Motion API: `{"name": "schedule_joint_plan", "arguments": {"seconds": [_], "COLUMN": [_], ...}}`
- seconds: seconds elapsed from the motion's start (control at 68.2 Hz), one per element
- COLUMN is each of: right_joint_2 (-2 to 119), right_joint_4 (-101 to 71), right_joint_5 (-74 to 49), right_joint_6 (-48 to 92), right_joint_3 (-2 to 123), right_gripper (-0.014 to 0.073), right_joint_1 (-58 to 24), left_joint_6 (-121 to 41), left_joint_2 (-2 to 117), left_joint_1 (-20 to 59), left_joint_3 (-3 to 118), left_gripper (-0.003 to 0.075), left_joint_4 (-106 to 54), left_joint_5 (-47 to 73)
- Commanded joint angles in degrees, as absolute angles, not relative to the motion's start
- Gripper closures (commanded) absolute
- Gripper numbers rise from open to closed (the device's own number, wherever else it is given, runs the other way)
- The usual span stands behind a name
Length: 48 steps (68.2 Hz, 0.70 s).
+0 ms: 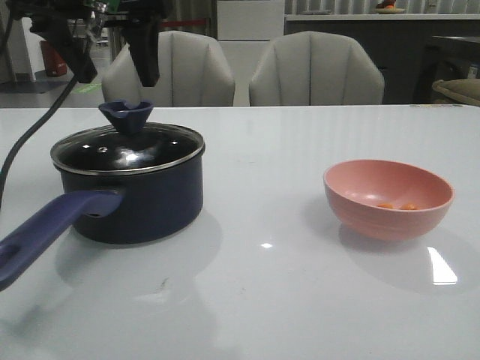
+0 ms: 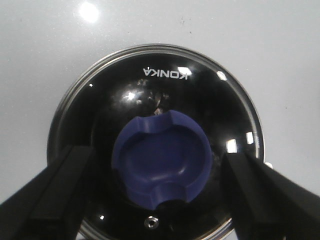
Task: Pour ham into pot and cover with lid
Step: 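Lower the left gripper onto the purple lid knob and grasp it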
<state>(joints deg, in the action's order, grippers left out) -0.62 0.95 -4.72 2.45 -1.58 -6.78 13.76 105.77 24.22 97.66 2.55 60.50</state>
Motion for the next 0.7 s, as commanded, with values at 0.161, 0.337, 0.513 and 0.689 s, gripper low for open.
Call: {"name": "schedule_joint_plan", "arguments": {"seconds": [0.161,0.337,0.513,0.689], "right_joint_2": [-1.7,-1.7,-1.7,-1.7], "right_joint_4": [1.6,1.6,1.6,1.6], "right_joint_5": [0.0,0.0,0.0,0.0], "right_joint_6": [2.4,2.4,2.4,2.4], "right_joint_3": [-1.2,-1.2,-1.2,-1.2], "right_gripper": [0.0435,0.0435,0.0435,0.0435], "right_joint_1": [-6.5,-6.5,-6.5,-6.5], "left_joint_6": [16.0,16.3,16.3,16.3], "left_joint_2": [107.0,108.2,109.0,109.6], "left_joint_1": [24.9,24.9,24.9,24.9], "left_joint_3": [103.2,103.2,103.2,103.2], "left_gripper": [0.016,0.016,0.016,0.016], "left_joint_4": [3.8,3.8,3.1,2.1], "left_joint_5": [62.8,63.0,62.9,63.0]}}
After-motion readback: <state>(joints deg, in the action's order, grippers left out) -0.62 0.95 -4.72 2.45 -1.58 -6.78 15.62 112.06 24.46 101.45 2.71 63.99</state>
